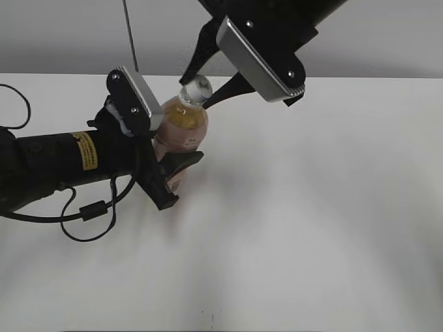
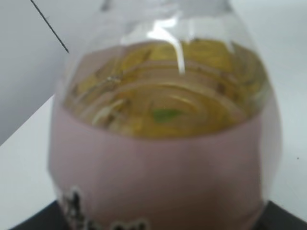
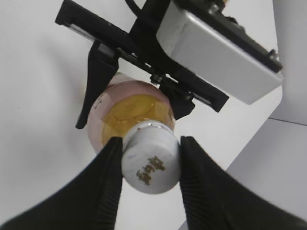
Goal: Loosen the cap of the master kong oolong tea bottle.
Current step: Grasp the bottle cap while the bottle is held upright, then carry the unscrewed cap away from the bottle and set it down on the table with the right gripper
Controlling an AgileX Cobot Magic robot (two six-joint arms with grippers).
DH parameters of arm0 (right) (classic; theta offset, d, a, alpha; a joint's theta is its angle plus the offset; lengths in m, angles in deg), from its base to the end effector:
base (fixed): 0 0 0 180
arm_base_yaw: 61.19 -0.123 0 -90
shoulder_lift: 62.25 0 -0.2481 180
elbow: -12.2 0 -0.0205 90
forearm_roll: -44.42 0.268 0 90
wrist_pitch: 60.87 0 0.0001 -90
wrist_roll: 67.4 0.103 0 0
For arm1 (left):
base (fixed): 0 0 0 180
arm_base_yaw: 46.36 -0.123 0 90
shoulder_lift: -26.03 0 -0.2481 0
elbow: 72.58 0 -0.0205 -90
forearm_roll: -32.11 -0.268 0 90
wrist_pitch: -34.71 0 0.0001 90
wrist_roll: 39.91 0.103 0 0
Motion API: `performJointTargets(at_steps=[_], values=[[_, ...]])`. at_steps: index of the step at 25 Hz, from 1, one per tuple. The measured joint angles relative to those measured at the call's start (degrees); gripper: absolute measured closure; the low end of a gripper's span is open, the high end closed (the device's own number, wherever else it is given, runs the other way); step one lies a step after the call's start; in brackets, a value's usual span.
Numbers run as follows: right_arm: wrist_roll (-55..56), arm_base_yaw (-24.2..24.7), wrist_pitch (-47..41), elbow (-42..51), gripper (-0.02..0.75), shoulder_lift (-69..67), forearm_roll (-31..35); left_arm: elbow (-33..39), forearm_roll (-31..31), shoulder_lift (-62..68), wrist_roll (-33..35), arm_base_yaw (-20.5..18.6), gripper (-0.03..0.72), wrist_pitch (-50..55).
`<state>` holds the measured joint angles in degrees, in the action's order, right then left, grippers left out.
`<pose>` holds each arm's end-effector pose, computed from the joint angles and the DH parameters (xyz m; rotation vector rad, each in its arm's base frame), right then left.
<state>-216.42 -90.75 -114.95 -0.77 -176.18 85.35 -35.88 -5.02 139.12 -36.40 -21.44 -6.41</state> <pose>0.3339 0.2523 0.2456 -2.3323 0.3842 -0.0336 0.2871 -0.1784 0.0900 1.1812 1.5914 -0.3151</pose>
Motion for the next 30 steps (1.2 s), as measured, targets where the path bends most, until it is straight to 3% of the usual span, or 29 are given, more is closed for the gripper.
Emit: performJointTargets(at_steps=[7,14,19,22,26,28,30], values=[[-0.92,0.11,0.52,0.0,0.463,0.18,1.36,0.0,1.1,0.0,-0.08,-0.11,0.299,-1.62],[6.26,1.62,-4.1,0.0,0.464,4.24,2.39,0.0,0.58,-0.05,-1.17,0.05,0.298,-4.07],[14.11,5.22,-5.67,0.0,0.465,6.34,2.62,0.0,0.5,-0.05,-3.09,0.05,0.298,-6.31],[25.05,9.49,-5.67,0.0,0.465,7.42,3.73,0.0,0.5,-0.05,-8.4,0.05,0.298,-10.0],[47.7,14.53,-2.42,0.0,0.465,6.54,7.13,0.0,0.27,-0.05,-15.02,0.05,0.298,-17.61],[62.62,14.95,-0.91,0.0,0.465,4.97,2.86,0.0,0.27,-0.05,-16.5,0.05,0.298,-20.08],[80.13,14.95,-0.76,0.06,0.465,3.04,-7.44,0.0,0.13,-0.05,-16.94,0.05,0.298,-20.91]])
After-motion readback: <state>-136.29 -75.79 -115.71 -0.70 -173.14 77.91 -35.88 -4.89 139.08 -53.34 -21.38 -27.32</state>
